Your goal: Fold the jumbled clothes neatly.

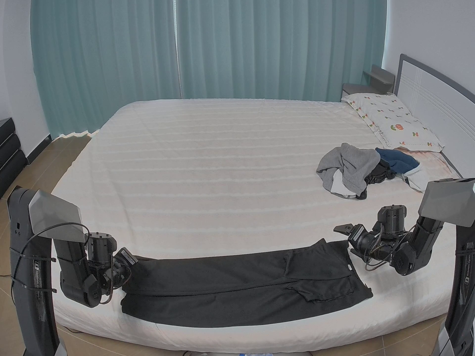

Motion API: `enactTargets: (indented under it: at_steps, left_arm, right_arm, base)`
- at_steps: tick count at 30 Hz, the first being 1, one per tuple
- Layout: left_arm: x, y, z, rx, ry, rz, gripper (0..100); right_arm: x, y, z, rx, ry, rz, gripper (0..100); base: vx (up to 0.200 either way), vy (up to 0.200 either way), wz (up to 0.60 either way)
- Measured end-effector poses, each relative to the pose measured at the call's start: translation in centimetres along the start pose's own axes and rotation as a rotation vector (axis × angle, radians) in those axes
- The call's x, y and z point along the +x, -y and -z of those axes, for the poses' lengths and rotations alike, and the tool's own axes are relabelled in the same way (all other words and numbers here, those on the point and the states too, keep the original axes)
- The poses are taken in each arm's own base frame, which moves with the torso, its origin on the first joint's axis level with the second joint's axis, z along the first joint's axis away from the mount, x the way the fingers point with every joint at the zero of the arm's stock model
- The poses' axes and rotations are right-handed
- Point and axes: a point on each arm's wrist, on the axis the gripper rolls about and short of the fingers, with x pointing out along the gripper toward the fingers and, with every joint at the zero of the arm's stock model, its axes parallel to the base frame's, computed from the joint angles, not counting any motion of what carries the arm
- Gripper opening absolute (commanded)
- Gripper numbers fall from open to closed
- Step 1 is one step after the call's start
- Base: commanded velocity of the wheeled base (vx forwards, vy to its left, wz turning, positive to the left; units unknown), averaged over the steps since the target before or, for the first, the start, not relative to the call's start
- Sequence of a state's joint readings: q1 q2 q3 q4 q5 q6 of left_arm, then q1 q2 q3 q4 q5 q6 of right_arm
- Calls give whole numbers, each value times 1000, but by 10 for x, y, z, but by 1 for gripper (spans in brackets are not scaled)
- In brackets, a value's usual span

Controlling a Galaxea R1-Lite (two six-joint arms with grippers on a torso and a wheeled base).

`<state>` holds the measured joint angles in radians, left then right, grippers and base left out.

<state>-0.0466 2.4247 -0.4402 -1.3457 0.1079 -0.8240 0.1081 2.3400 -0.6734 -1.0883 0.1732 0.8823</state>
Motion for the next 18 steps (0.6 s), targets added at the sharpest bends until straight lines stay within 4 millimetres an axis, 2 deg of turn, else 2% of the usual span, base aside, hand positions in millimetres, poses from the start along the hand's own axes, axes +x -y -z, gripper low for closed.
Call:
enactTargets:
  at_steps: [10, 18]
  left_arm:
    - [-1, -1, -1, -7, -1, 8, 100]
    - [-1, -2, -3, -14, 7, 13, 100]
  right_arm:
    - [-3, 1, 13, -183, -27, -14, 100]
    - [6, 0, 18, -300, -62, -9, 100]
  base:
    - [0, 0, 0]
    - [0, 0, 0]
